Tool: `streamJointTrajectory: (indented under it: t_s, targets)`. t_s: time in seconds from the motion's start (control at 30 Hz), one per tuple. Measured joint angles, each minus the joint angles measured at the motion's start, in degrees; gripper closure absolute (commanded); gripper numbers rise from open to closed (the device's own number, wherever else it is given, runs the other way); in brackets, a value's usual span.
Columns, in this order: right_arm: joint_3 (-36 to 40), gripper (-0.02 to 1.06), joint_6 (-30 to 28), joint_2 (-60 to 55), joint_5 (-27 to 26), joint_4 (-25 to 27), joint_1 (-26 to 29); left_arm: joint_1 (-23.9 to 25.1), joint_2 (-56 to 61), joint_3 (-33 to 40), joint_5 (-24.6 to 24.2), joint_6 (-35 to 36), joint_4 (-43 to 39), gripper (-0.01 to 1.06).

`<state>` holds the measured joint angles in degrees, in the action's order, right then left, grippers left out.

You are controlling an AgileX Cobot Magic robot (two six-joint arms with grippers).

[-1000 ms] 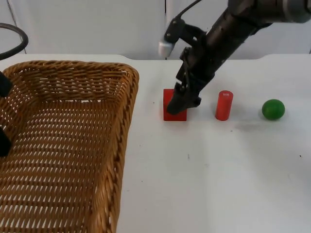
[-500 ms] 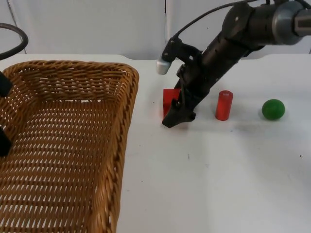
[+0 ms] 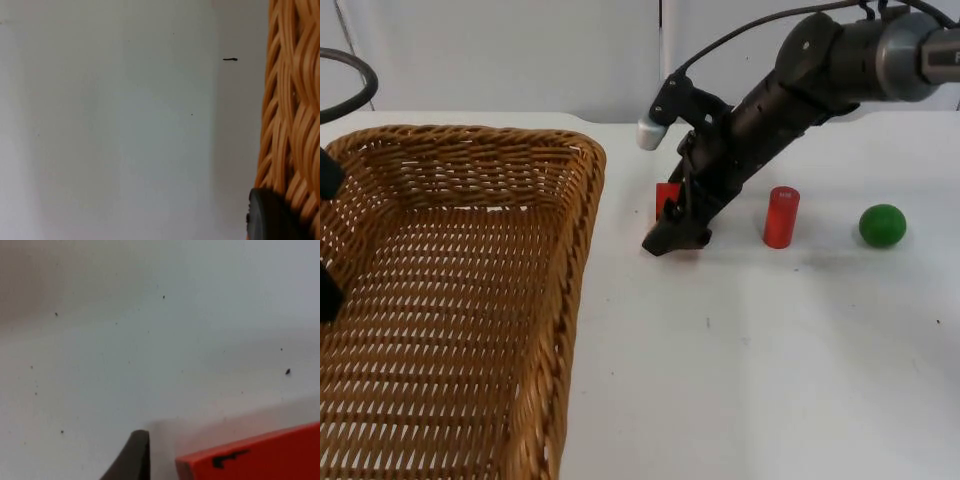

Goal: Pick up the basket with the left hand and place the object to the left of the red cylinder into the basket with the right hand.

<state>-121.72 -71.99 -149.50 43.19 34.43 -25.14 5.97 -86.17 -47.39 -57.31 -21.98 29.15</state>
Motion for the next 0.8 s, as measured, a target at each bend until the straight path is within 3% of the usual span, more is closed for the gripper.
streamJointTrajectory:
  t_s: [0.07, 0.2, 0.23, 0.37, 0.4, 0.43, 0.8]
  targets:
    - [0.00, 0.17, 0.00, -0.10, 0.00, 0.00, 0.00, 0.00, 0.00, 0.00, 0.00, 0.00, 0.00, 1.05]
    - [0.00, 0.50, 0.00, -0.10, 0.11, -0.29, 0.00, 0.00, 0.00, 0.00, 0.00, 0.00, 0.00, 1.05]
    - [0.00, 0.50, 0.00, -0.10, 0.22, -1.01, 0.00, 0.00, 0.00, 0.00, 0.00, 0.00, 0.00, 1.05]
    - [0.00, 0.92, 0.44, -0.10, 0.19, -3.04, -0.11, 0.00, 0.00, 0.00, 0.00, 0.00, 0.00, 1.05]
    - [0.00, 0.92, 0.44, -0.10, 0.19, -3.16, -0.11, 0.00, 0.00, 0.00, 0.11, 0.00, 0.00, 1.05]
    - [-0.11, 1.04, 0.44, 0.03, 0.19, -3.47, -0.11, 0.00, 0.00, 0.00, 0.11, 0.00, 0.00, 1.05]
    - [-0.11, 1.05, 4.04, 8.70, 8.57, -6.67, -0.11, 0.00, 0.00, 0.00, 1.19, 0.00, 0.00, 1.05]
